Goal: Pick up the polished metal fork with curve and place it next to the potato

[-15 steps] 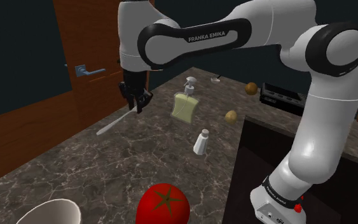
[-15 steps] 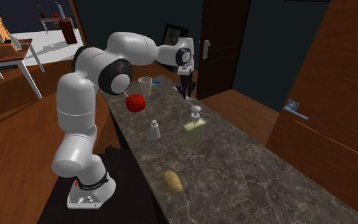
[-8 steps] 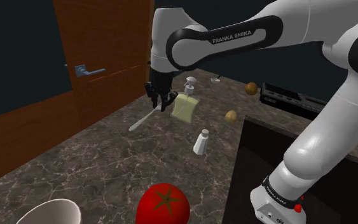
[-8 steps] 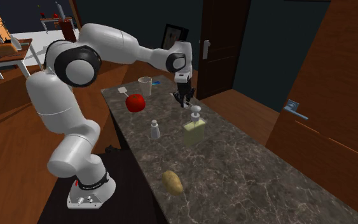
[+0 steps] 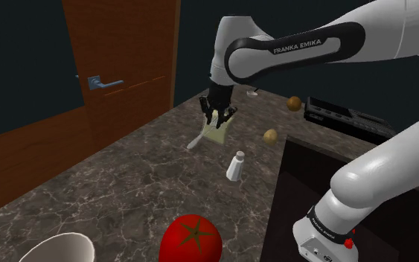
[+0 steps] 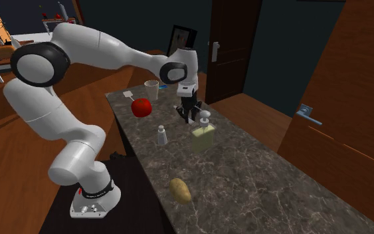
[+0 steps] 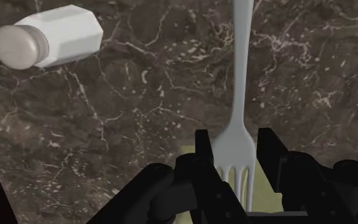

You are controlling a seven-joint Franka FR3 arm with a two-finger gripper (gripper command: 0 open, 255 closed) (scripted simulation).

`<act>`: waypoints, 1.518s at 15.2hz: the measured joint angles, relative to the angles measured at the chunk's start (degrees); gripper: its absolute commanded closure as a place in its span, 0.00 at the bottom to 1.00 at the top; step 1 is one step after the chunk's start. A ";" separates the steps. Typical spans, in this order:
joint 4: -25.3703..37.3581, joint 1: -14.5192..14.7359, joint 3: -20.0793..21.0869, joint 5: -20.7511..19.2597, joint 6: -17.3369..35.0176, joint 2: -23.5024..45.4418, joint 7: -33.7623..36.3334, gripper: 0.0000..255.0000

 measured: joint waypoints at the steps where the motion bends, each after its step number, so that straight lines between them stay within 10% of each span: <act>1: -1.13 -0.20 -1.05 0.46 0.03 -1.22 -1.61 1.00; 10: -11.90 -1.98 -10.79 2.27 0.73 -11.34 -14.96 1.00; 23: -18.90 -2.32 -9.37 2.04 11.54 -7.37 -14.50 1.00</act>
